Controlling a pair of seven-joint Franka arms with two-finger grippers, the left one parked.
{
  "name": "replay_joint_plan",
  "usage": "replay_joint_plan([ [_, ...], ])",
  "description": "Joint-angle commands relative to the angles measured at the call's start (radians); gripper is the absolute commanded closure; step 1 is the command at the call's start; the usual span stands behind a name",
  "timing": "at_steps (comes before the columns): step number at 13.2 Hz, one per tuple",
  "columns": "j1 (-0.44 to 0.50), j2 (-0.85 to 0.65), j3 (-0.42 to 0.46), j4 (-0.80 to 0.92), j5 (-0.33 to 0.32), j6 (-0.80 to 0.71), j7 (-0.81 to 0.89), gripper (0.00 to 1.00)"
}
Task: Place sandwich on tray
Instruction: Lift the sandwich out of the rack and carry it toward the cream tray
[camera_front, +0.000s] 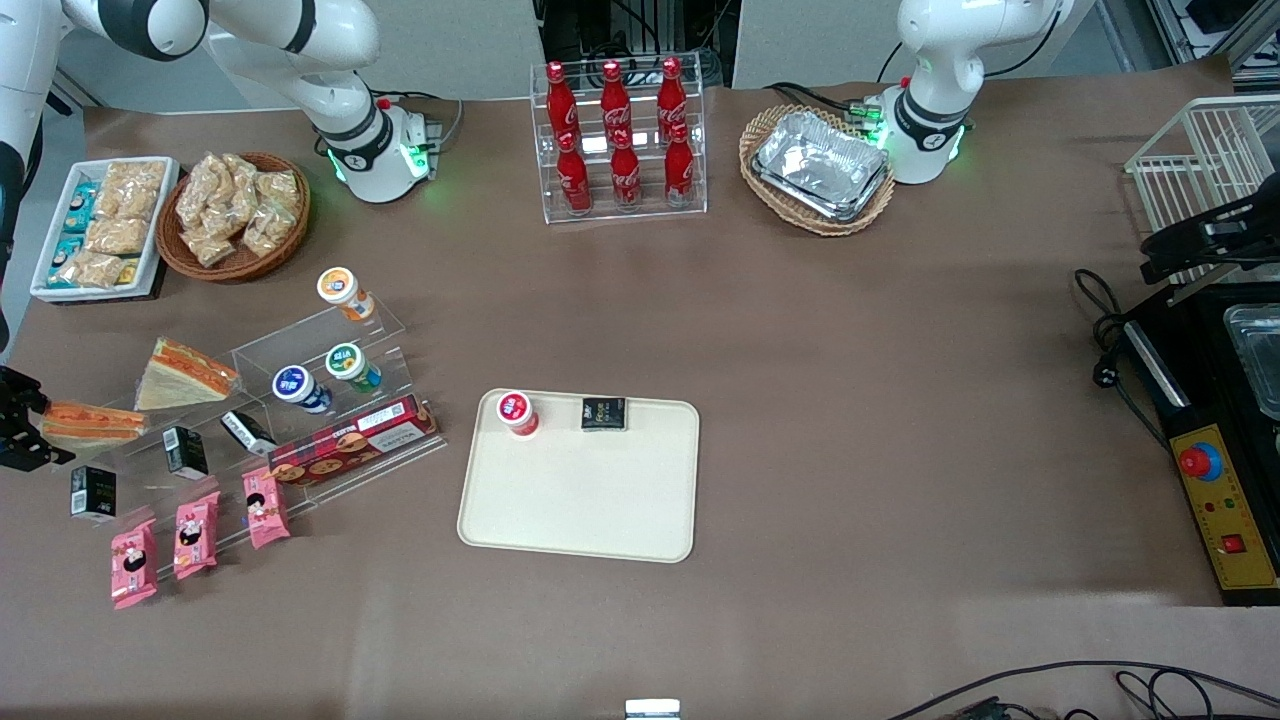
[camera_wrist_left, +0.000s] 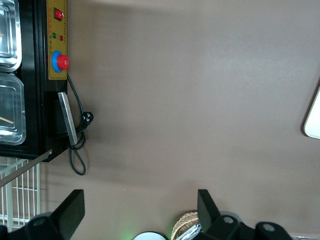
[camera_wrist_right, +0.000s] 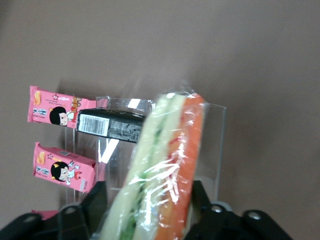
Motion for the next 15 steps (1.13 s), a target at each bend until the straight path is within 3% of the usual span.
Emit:
replay_joint_plan([
  [1, 0.005, 0.007, -0.007, -0.007, 0.020, 0.021, -0.038, 0.31],
  [2, 0.003, 0.007, -0.007, -0.004, 0.018, 0.022, -0.039, 0.38],
  [4, 0.003, 0.004, -0.008, 0.004, 0.018, 0.019, -0.041, 0.40],
  [6, 0.005, 0.000, -0.008, 0.016, 0.017, 0.015, -0.051, 0.49],
  [8, 0.005, -0.003, -0.010, 0.043, 0.014, 0.002, -0.056, 0.49],
  [10, 0.003, -0.008, -0.011, 0.082, -0.040, -0.024, -0.061, 0.50],
  [15, 0.035, -0.025, -0.004, 0.235, -0.040, -0.255, -0.051, 0.49],
])
